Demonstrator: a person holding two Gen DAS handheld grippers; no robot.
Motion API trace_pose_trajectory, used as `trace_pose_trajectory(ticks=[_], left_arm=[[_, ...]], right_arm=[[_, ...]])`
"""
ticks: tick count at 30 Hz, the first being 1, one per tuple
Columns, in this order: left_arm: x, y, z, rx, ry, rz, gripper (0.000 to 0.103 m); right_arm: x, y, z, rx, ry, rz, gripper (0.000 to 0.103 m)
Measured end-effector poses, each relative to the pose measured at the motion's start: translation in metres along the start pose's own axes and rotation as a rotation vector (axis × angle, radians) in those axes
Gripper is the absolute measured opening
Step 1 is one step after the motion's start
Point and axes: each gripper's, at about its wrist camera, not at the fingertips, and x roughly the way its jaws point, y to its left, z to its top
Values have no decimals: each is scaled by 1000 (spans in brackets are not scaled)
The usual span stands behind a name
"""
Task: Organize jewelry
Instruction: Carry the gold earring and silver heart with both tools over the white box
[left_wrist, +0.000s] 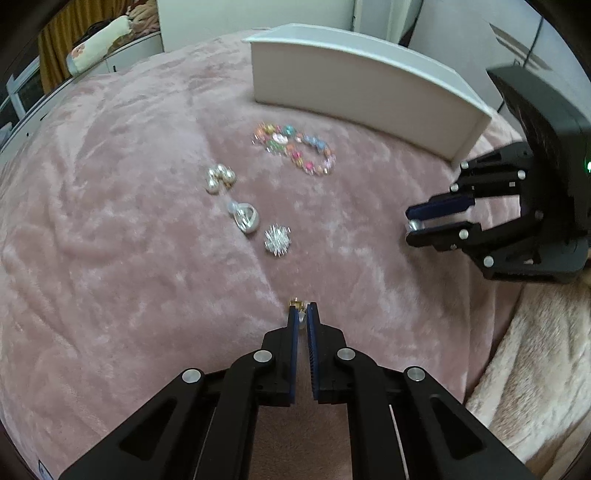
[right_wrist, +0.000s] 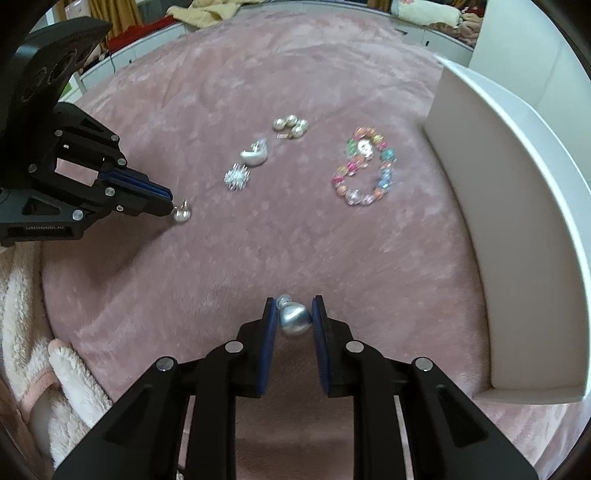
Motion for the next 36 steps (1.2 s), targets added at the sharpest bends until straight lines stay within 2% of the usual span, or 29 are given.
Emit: trace_pose_trajectory(ticks=[11,17,27,32,36], left_arm=[[-32,9,27,-39,-85,6,10],[-51,1,57,-29,-138,-5,10],[-89,-30,133,80,-237,9,10],[-94,-49,172,146,-249,35,10],[-88,-67,207,191,-260,48,10]], right_arm=[[-41,-14,12,65,-148,-8,19],[-76,-25,23,100,-256,-25,19],[-124,-62,32,134,-351,-128,19],[-140,-95,28,201,-380,-192,19],[-145,-130,23,300,-373,-238,19]])
